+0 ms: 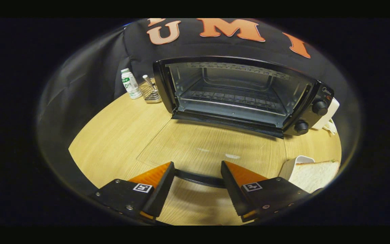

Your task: Open the toaster oven, put the food inside, and close the toaster oven door.

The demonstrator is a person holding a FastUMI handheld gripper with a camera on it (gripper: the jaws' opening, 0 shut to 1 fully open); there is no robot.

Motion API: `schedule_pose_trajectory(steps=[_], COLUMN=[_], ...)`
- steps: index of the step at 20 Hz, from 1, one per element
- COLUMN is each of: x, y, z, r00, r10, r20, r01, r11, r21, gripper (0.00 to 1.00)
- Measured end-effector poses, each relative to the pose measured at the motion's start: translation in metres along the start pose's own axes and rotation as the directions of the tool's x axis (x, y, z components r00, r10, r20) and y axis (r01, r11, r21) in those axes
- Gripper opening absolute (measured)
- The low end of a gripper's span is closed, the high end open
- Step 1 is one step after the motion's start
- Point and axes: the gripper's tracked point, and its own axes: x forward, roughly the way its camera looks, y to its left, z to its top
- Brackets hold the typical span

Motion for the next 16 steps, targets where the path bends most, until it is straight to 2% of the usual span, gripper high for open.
schedule_pose_trajectory(steps=[6, 10, 16], x=[0.009, 0.008, -0.007], y=[0.0, -0.001, -0.021], z=[0.003, 0.004, 0.001], r00=[1.0, 1.0, 0.999], r10=[-0.022, 0.0, -0.021], r20=[0.017, 0.031, 0.032], r01=[0.022, 0.001, 0.019], r11=[1.0, 1.0, 0.999], r21=[-0.009, -0.012, 0.048], gripper=[0.81, 0.81, 0.81])
